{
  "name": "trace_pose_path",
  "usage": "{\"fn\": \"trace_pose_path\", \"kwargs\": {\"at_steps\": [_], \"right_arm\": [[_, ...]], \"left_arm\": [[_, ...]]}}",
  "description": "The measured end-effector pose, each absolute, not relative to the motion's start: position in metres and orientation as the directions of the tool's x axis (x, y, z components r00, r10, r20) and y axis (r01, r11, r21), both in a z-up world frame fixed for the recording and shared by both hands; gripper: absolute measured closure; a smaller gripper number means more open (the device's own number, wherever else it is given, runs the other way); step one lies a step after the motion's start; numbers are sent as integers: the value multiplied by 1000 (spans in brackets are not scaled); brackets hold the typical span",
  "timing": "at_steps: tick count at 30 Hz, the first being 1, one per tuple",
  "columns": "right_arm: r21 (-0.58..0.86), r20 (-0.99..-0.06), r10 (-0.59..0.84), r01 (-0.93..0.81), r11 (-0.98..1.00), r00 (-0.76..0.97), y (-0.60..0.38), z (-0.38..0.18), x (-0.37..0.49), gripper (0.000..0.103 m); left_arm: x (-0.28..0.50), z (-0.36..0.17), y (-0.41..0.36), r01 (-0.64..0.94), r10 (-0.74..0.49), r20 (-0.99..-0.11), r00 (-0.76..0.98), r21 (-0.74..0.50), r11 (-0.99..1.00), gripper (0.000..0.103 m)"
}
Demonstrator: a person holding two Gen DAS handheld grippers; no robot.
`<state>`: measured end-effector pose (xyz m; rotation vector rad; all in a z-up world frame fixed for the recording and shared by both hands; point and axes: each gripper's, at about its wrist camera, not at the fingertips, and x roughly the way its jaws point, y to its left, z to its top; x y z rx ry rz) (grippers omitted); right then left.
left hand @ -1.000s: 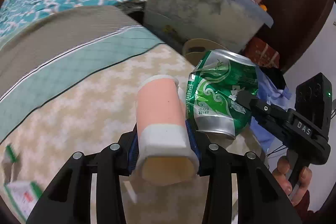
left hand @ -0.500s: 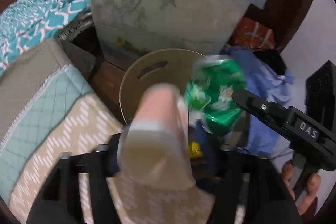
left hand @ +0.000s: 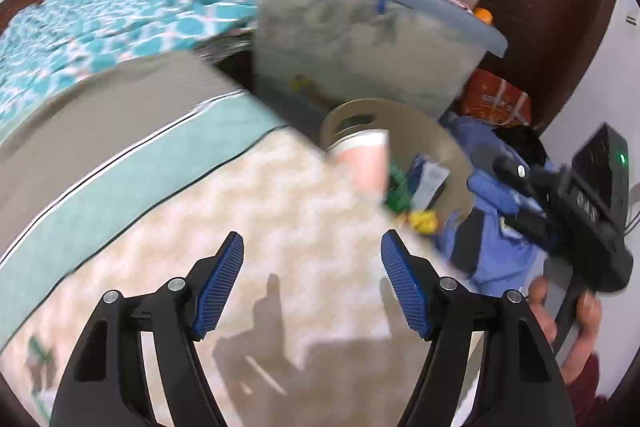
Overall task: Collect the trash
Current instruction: 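Carry the pink cup and green can to the beige bin and release them, then return both open tools to the bed toward the plastic bottle and green packet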
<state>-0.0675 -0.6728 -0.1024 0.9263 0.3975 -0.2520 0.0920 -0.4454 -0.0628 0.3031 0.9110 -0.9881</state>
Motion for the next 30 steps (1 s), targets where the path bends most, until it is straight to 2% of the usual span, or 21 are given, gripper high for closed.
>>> {"fn": "trace_pose_path", "kwargs": {"at_steps": [8,15,16,20,24,30], "right_arm": [[695,-479,206,225,683,854,-580,-98,-3,32],[618,-532,397,23,786,748,-475,-72,69,31],[599,-544,419,-13,800,727,-457,-66,85,31],[517,-601,472,-136,845,645,-395,-42,161,31],[469,-673,456,-140,872,583,-344,-32,255,33],[368,-800,355,-71,927,483,-290,-43,359,44]], "left_arm": [[122,-69,-279,622,-495,-791,360,-192,759,35],[162,-87,-121,267,-313,-801,510,-199,943,35],[166,-88,-103,223,-287,-797,531,-196,955,38],[168,-86,-55,118,-217,-771,599,-183,976,37],[161,-83,-26,66,-281,-717,638,-313,947,37],[157,-85,-1,-8,-313,-670,673,-430,903,37]]}}
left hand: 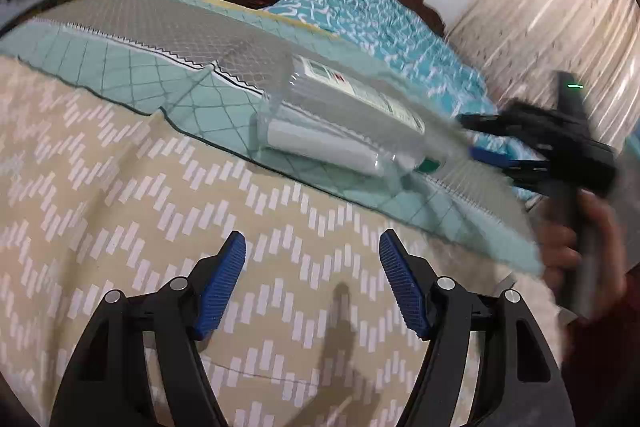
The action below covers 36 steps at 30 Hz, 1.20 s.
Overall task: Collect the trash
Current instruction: 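Return both open tools to the bed toward the plastic bottle and green packet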
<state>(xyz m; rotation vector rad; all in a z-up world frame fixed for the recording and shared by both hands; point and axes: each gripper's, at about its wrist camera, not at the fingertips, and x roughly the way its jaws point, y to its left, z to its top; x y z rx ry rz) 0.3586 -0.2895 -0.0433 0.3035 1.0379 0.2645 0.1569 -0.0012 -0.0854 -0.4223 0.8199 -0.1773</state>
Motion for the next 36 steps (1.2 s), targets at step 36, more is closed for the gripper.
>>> {"fn": "trace_pose_path", "kwargs": {"at_steps": [36], "right_arm": [[614,-622,502,-22,789,601,-375,-98,62,48]], "left_arm": [[190,-13,34,16,-194,-675,711,-262,965,9]]}}
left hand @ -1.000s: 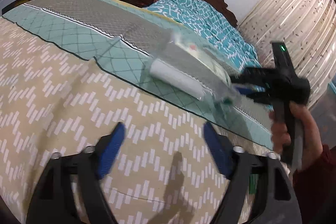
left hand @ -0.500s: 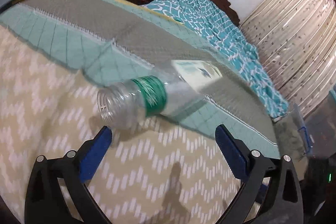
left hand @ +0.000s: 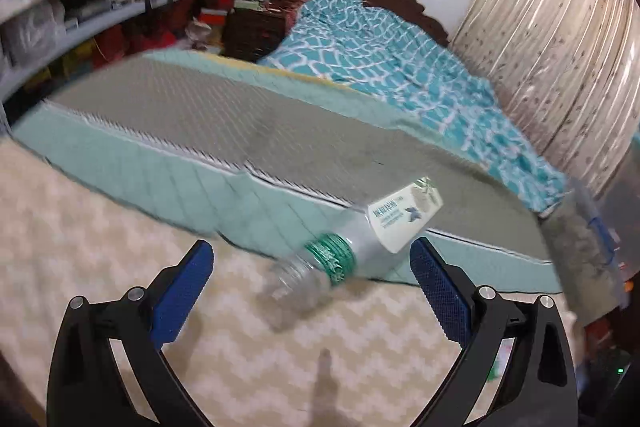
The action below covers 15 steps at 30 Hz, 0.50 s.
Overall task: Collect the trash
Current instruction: 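Return both open tools to the bed toward the plastic bottle and green packet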
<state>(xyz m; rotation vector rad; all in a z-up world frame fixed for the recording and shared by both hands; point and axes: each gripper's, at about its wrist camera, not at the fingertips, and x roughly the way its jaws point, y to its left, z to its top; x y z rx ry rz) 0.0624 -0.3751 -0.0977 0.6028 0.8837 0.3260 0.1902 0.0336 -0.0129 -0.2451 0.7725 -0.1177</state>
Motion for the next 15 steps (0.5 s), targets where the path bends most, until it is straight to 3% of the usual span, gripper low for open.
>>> {"fn": "trace_pose_path", "kwargs": {"at_steps": [9,13,15], "right_arm": [[598,-641,450,36,801,622,-381,-106,45,36],[583,-647,429,46,811,630,-387,-106,40,36],[572,-651,417,50,819,634,-391,-107,39,36]], "left_arm": [[263,-29,-31,174,-82,-784,615,33,984,9],[275,-41,-44,248,-139,-819,557,4,969,8],[275,-52,-54,276,-105,-845,525,53,960,9]]}}
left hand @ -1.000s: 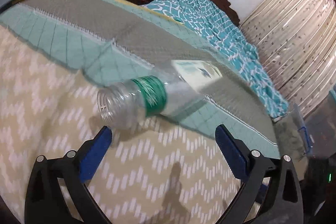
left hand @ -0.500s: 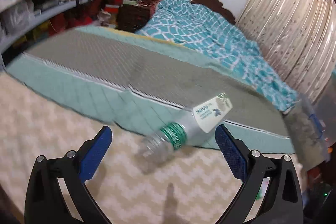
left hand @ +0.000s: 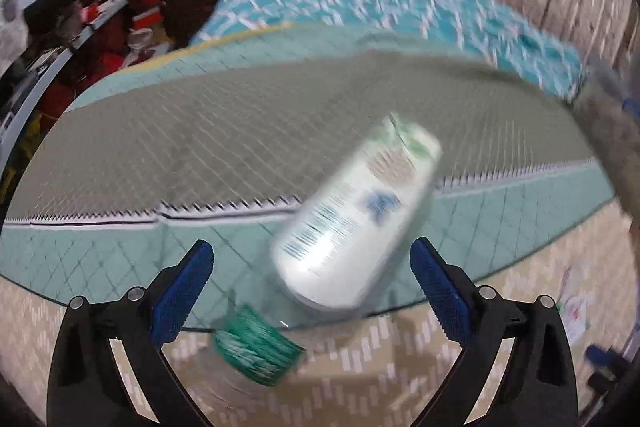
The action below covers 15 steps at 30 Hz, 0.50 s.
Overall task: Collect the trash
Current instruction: 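Return both open tools to the bed toward the plastic bottle and green packet, then grasp the clear plastic bottle with the left tool while the right tool grasps the green packet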
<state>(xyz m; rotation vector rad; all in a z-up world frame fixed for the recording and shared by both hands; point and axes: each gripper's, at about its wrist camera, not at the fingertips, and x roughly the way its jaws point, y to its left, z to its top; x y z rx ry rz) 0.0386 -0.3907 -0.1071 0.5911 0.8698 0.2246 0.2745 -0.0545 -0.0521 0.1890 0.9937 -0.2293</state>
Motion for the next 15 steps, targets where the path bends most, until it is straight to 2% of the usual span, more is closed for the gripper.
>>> {"fn": "trace_pose_path", "kwargs": {"at_steps": [4,6,7,8,11,15], "right_arm": [[536,-668,390,46,843,634,-388,-104,51,35],[540,-667,397,42,841,630,-385,-102,62,34],[551,-661,407,41,833,631,-384,-102,66,34],[560,-656,412,42,828,632,-384,-102,70,34],[592,-637,439,36,805,634,-385,-103,82,34],[656,-596,496,26,755,632,-390,-106,96,34]], "left_arm": [[265,-75,-72,311,-11,-854,520,178,934,10],[261,-82,-72,302,31,-846,533,224,926,27],[258,-82,-70,316,-4,-849,529,193,929,36],[257,-80,-68,323,-26,-854,519,168,931,39],[246,-79,-69,336,-68,-869,489,116,935,40],[207,-79,-101,445,-174,-875,451,51,894,41]]}}
